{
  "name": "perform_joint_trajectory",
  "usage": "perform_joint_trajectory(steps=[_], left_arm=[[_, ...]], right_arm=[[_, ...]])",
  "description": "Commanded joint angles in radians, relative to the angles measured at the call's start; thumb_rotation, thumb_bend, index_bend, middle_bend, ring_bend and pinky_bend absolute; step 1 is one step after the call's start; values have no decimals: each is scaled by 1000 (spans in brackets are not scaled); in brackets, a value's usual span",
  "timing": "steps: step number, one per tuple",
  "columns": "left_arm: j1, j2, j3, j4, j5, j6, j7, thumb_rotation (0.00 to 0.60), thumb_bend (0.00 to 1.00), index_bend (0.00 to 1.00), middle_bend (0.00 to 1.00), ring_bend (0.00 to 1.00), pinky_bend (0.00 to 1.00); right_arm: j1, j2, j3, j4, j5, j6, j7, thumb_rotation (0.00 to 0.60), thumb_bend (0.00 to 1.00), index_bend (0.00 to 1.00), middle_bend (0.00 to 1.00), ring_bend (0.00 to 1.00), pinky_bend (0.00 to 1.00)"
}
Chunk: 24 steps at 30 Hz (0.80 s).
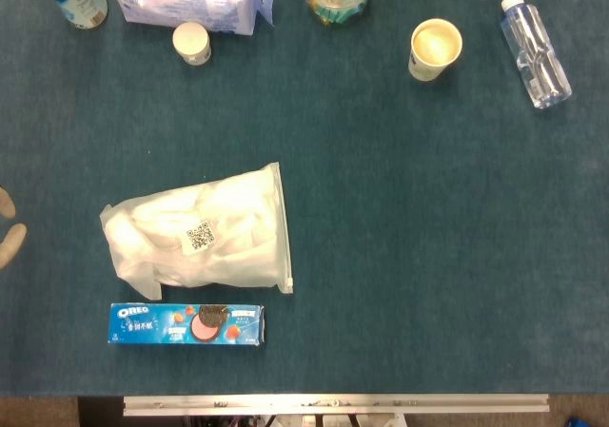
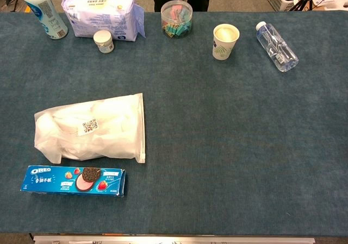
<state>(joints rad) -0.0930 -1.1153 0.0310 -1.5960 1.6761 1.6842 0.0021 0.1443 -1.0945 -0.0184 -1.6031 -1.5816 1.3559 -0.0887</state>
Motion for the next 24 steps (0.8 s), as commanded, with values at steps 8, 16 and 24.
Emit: perform_joint_trajectory(steps=[8, 16, 24], left_arm=[[6, -1, -9, 4, -7, -19, -8, 600, 219, 551, 498, 392, 482], [8, -9, 18, -3, 22, -53, -1, 600, 234, 515, 498, 396, 482], [-96, 15, 49, -99, 5, -317, 96, 458, 539, 322, 357, 304, 413]], right_arm=[[4, -7, -2, 6, 5, -11, -8, 600, 83, 411, 340, 164, 287], [-1, -10, 4, 5, 8, 6, -18, 600, 83, 411, 340, 164, 287], [-5, -4, 4, -4, 5, 17, -10, 600, 83, 411, 340, 164, 287]])
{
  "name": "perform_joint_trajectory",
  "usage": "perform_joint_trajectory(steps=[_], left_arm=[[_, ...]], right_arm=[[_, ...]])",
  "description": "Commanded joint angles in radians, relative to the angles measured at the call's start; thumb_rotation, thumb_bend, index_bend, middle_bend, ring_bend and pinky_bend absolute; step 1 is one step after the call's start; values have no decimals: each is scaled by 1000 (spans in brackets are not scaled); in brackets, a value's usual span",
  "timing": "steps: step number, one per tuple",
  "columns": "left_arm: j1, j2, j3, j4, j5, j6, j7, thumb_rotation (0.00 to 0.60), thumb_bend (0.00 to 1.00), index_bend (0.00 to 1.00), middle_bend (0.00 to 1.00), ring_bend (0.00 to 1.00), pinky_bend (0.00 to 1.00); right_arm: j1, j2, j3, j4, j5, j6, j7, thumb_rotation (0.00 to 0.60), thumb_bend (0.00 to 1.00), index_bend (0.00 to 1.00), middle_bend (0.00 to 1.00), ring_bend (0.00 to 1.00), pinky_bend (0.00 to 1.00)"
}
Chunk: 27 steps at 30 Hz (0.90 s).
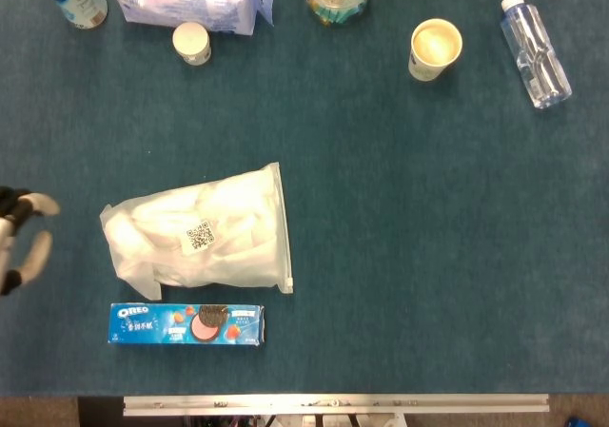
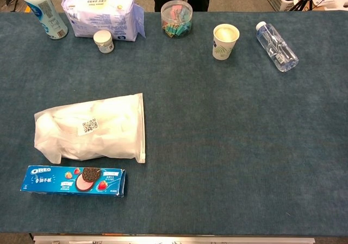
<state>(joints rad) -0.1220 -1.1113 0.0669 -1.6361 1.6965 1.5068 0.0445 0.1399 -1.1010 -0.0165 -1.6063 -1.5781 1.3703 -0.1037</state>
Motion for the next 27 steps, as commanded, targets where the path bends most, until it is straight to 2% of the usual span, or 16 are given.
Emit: perform_joint_trajectory(steps=[1, 3, 8, 10, 12, 15, 20, 23, 27], left_arm=[[-90, 10, 12, -72, -24, -185, 53, 405, 579, 313, 341, 291, 400], [-123, 10, 9, -87, -45, -254, 61, 347, 635, 305, 316, 270, 380], [-191, -26, -15, -89, -90, -370, 119, 327, 642, 284, 265, 231, 347], [-210, -42, -21, -91, -103, -401, 134, 328, 558, 281, 257, 227, 345], [-224, -55, -25, -97, -112, -421, 145, 330, 400, 280, 255, 227, 340], [-250, -70, -30, -115, -144, -471, 160, 327, 296, 265, 241, 219, 324], [-284, -94, -35, -127, -189, -529, 211, 287, 251, 229, 195, 180, 281], [-295, -110, -35, -120, -195, -536, 232, 247, 247, 216, 155, 137, 246], [-298, -125, -29, -107, -194, -530, 241, 230, 246, 216, 133, 109, 218]], right_arm=[[-1, 4, 4, 0, 6, 2, 8, 600, 83, 411, 340, 164, 287], [0, 6, 7, 0, 12, 1, 9, 600, 83, 411, 340, 164, 287], [0, 10, 6, -4, 9, 0, 15, 600, 83, 411, 340, 164, 287], [0, 11, 5, -5, 9, 1, 16, 600, 83, 411, 340, 164, 287], [-1, 12, 5, -7, 7, 2, 18, 600, 83, 411, 340, 164, 287], [-1, 14, 6, -9, 7, 4, 22, 600, 83, 411, 340, 164, 287], [-1, 18, 6, -11, 8, 3, 28, 600, 83, 411, 340, 164, 287], [-1, 20, 5, -13, 6, 4, 30, 600, 83, 411, 340, 164, 287], [-2, 21, 6, -14, 7, 6, 33, 600, 83, 411, 340, 164, 287]])
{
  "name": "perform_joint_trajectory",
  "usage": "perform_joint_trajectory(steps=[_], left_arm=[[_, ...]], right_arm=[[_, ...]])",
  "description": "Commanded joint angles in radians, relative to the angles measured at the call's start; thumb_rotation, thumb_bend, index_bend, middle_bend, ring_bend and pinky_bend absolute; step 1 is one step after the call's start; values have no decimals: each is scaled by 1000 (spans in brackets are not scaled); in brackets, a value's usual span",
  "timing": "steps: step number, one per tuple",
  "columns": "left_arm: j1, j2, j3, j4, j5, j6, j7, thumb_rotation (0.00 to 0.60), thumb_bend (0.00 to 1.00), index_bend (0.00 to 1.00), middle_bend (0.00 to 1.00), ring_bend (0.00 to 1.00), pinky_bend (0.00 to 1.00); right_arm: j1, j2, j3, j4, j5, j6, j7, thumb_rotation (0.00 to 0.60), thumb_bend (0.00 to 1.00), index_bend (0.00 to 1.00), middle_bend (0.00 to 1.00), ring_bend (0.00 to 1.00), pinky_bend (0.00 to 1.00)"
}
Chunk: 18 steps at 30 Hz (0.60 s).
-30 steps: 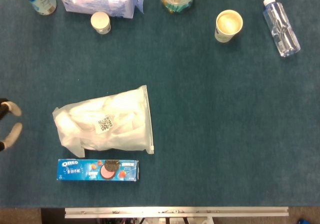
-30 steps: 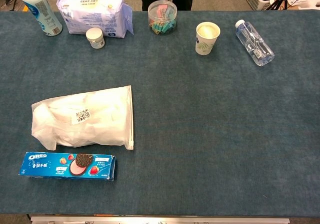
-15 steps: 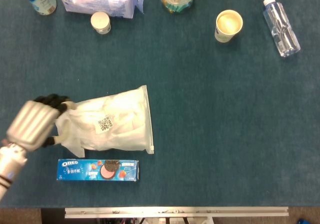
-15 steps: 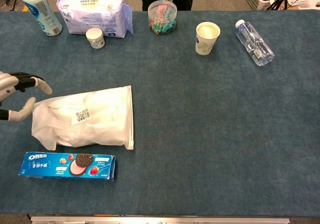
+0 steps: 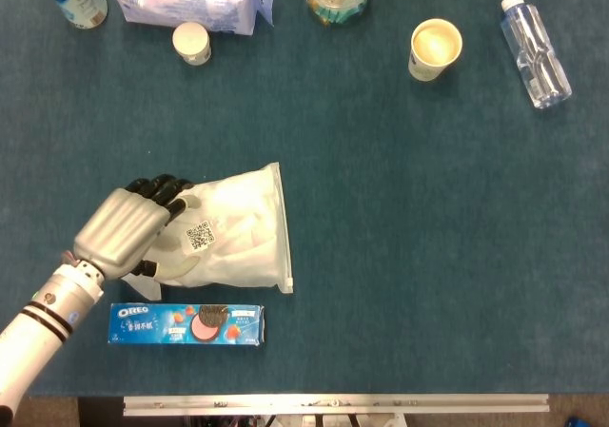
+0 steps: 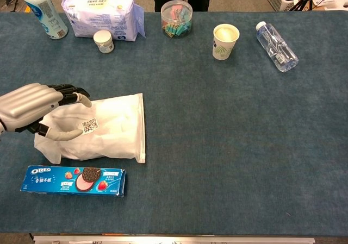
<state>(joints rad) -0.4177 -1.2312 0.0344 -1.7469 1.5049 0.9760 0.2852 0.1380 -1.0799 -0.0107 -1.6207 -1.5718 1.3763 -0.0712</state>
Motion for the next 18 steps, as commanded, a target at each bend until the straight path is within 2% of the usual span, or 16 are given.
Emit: perform_joint_trajectory(steps=[1, 12, 18], left_arm=[[-2, -5, 7, 4, -5, -1, -1, 227, 246, 216, 132, 108, 215], [4, -3, 72, 21, -45, -50, 23, 227, 246, 216, 137, 112, 219], [-1, -11, 63, 25, -50, -38, 7, 226, 246, 214, 146, 114, 219]], right_arm=[[0, 0, 1, 0, 1, 0, 0, 600, 83, 411, 340, 165, 287], [-1, 0, 1, -2, 0, 2, -1, 600, 83, 411, 341, 166, 287], [-2, 2, 2, -2, -1, 5, 2, 600, 83, 411, 341, 166, 287]])
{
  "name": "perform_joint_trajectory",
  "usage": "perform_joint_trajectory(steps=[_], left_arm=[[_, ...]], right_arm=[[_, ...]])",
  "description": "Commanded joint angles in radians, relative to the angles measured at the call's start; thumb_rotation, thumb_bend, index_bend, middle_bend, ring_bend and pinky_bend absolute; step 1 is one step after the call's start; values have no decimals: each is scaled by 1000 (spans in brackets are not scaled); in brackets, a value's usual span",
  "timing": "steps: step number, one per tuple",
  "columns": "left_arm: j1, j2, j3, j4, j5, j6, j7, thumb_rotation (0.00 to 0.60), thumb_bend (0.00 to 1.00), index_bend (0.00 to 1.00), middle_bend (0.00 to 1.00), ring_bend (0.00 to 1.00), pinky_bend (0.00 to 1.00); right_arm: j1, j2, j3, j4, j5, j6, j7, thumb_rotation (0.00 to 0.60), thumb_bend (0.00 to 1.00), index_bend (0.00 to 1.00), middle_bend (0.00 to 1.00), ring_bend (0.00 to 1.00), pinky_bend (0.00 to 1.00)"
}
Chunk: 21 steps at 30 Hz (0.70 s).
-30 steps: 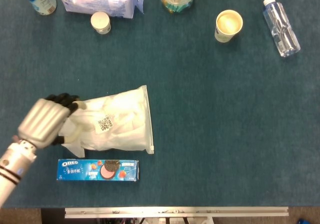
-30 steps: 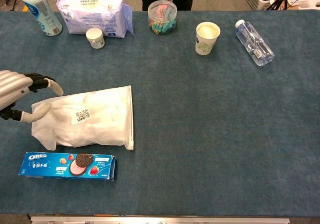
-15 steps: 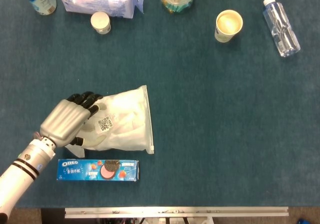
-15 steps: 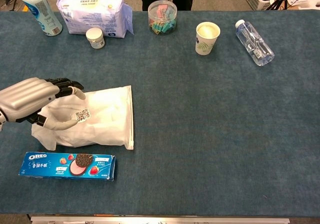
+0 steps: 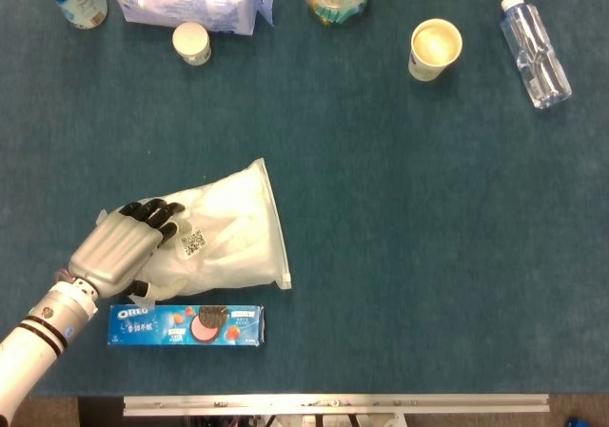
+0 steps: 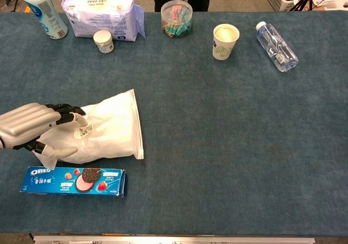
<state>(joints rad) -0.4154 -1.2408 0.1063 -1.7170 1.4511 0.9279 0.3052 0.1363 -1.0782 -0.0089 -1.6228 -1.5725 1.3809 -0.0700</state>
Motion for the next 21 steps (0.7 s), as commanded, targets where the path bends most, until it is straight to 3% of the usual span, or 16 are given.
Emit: perform_joint_trajectory(steps=[1, 7, 16, 21], left_arm=[[-5, 0, -14, -17, 8, 16, -29, 227, 246, 214, 146, 114, 219], [-10, 20, -13, -66, 63, 52, -61, 228, 246, 215, 146, 113, 220], [17, 14, 56, -55, 83, 44, -7, 237, 246, 216, 146, 114, 219], [16, 5, 52, -55, 80, 47, 2, 244, 246, 216, 146, 113, 219]], right_arm=[[0, 1, 0, 0, 0, 1, 2, 600, 83, 411, 341, 166, 287], [0, 2, 0, 0, -1, 0, 5, 600, 83, 411, 341, 166, 287], [0, 1, -1, 1, -2, -1, 1, 600, 83, 411, 341, 166, 287], [0, 2, 0, 0, -2, 1, 4, 600, 83, 411, 341, 166, 287]])
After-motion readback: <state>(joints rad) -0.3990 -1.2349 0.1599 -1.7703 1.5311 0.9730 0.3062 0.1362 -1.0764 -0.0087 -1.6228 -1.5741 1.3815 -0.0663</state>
